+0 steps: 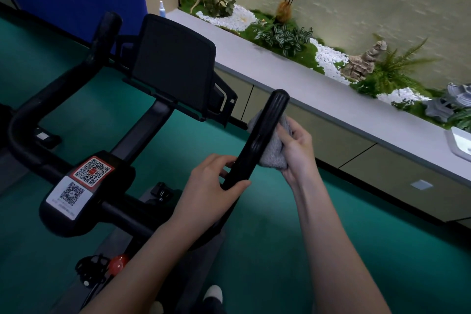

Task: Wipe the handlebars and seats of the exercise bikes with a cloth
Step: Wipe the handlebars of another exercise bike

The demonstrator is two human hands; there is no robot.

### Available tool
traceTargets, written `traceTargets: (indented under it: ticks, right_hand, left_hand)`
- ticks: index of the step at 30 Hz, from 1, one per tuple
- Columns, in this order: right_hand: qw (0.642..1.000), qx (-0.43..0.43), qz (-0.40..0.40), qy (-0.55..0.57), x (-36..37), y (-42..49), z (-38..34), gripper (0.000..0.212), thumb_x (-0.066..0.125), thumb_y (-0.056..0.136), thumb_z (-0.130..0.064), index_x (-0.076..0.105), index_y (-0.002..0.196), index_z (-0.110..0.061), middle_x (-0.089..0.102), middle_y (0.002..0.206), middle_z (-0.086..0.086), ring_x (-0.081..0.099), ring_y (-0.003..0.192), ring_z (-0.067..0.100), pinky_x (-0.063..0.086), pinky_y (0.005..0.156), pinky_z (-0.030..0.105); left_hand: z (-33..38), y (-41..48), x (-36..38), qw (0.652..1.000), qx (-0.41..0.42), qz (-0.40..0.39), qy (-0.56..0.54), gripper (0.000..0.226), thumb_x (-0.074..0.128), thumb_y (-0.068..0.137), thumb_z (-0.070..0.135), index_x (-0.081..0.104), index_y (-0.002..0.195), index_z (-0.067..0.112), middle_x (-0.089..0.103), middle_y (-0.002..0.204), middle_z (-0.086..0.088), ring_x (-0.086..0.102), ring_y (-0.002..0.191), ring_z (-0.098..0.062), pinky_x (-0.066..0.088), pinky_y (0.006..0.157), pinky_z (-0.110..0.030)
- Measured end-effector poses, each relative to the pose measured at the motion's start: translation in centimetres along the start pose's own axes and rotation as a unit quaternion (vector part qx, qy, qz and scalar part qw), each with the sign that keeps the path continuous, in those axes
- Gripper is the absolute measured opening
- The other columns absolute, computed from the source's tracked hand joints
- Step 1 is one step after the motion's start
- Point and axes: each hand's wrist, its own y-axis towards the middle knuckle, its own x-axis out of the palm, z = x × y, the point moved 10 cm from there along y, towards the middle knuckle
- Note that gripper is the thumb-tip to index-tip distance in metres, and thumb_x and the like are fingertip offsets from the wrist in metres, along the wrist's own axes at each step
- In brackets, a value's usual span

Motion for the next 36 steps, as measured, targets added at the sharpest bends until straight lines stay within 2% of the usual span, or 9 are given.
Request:
traceTargets:
  ticks: [6, 9, 14, 18, 21, 23, 27, 31, 36]
  right_hand:
    - [0.998, 0.024, -0.007, -0.064, 0.3, -3.0, 2.6, 0.017, 0.050, 0.095, 0.000, 0.062, 0.106, -0.002, 0.067, 0.094, 0.013, 0.064, 0.084, 0.023, 0.052, 0.082, 0.039]
    - [0.996, 0.036, -0.003, -0.080, 0.3, -4.5, 3.6, 0.018, 0.051, 0.094, 0.001, 0.062, 0.108, 0.001, 0.067, 0.099, 0.016, 0.063, 0.090, 0.026, 0.050, 0.086, 0.042]
    - [0.980, -0.001, 0.046, -0.195, -1.7, -6.9, 3.1, 0.018, 0.058, 0.090, 0.001, 0.068, 0.091, -0.014, 0.070, 0.083, 0.004, 0.063, 0.076, 0.014, 0.051, 0.073, 0.032]
    - [0.942, -0.134, 0.169, -0.257, -2.9, -8.2, -1.2, 0.029, 0.056, 0.086, 0.006, 0.067, 0.104, -0.015, 0.068, 0.099, 0.002, 0.063, 0.090, 0.010, 0.048, 0.086, 0.021]
    - [0.913, -0.211, 0.159, -0.311, 0.1, -8.7, -3.0, 0.027, 0.057, 0.083, 0.010, 0.068, 0.102, -0.007, 0.063, 0.099, 0.000, 0.058, 0.089, 0.001, 0.041, 0.083, 0.005]
    - [0.902, -0.226, 0.163, -0.329, 1.2, -9.5, -2.9, 0.023, 0.057, 0.083, 0.011, 0.069, 0.100, 0.001, 0.062, 0.097, 0.002, 0.056, 0.081, -0.001, 0.038, 0.080, 0.001]
    - [0.904, -0.202, 0.160, -0.341, 1.2, -11.7, -1.5, 0.023, 0.058, 0.083, 0.010, 0.070, 0.100, -0.001, 0.065, 0.090, -0.003, 0.055, 0.080, -0.004, 0.037, 0.074, 0.000]
    - [0.910, -0.151, 0.179, -0.342, -0.4, -14.9, 0.1, 0.027, 0.059, 0.082, 0.006, 0.071, 0.101, -0.009, 0.063, 0.086, -0.016, 0.056, 0.077, -0.018, 0.038, 0.071, -0.001]
    - [0.901, -0.119, 0.233, -0.346, -3.6, -19.8, 1.2, 0.026, 0.060, 0.085, 0.001, 0.070, 0.103, -0.015, 0.067, 0.090, -0.011, 0.061, 0.083, -0.001, 0.043, 0.076, 0.004]
  left_hand:
    - [0.1, 0.0, 0.0, 1.000, 0.005, -0.002, 0.010, 0.040, 0.074, 0.076, 0.033, 0.063, 0.113, 0.021, 0.058, 0.101, 0.011, 0.056, 0.085, 0.002, 0.044, 0.073, -0.009]
    - [0.2, -0.1, -0.1, 1.000, 0.008, -0.002, 0.010, 0.040, 0.074, 0.076, 0.031, 0.063, 0.113, 0.021, 0.059, 0.102, 0.009, 0.056, 0.084, 0.001, 0.043, 0.072, -0.007]
    - [0.3, -0.1, 0.0, 1.000, 0.014, -0.017, 0.014, 0.041, 0.073, 0.077, 0.034, 0.062, 0.114, 0.022, 0.058, 0.104, 0.011, 0.053, 0.085, 0.005, 0.039, 0.073, -0.001]
    - [0.4, -0.3, 0.1, 0.999, 0.018, -0.028, 0.028, 0.046, 0.072, 0.079, 0.037, 0.059, 0.120, 0.019, 0.056, 0.107, 0.009, 0.051, 0.082, 0.002, 0.039, 0.073, -0.004]
    - [0.6, -0.4, 0.2, 0.998, 0.024, -0.040, 0.039, 0.047, 0.069, 0.081, 0.038, 0.057, 0.123, 0.018, 0.055, 0.109, 0.007, 0.050, 0.085, -0.002, 0.038, 0.076, -0.009]
    - [0.6, -0.5, 0.3, 0.997, 0.030, -0.056, 0.043, 0.047, 0.066, 0.083, 0.038, 0.056, 0.124, 0.018, 0.055, 0.111, 0.004, 0.053, 0.090, -0.007, 0.042, 0.083, -0.016]
    - [0.9, -0.9, 0.4, 0.992, 0.045, -0.097, 0.066, 0.051, 0.062, 0.086, 0.040, 0.052, 0.130, 0.017, 0.053, 0.116, 0.000, 0.056, 0.105, -0.018, 0.045, 0.095, -0.038]
    - [1.0, -1.6, 0.2, 0.986, 0.065, -0.123, 0.089, 0.056, 0.058, 0.088, 0.042, 0.046, 0.135, 0.014, 0.049, 0.126, -0.001, 0.053, 0.113, -0.020, 0.043, 0.098, -0.040]
    - [1.4, -3.2, -0.3, 0.978, 0.099, -0.148, 0.107, 0.056, 0.054, 0.092, 0.040, 0.044, 0.138, 0.011, 0.047, 0.136, -0.002, 0.048, 0.120, -0.021, 0.037, 0.103, -0.035]
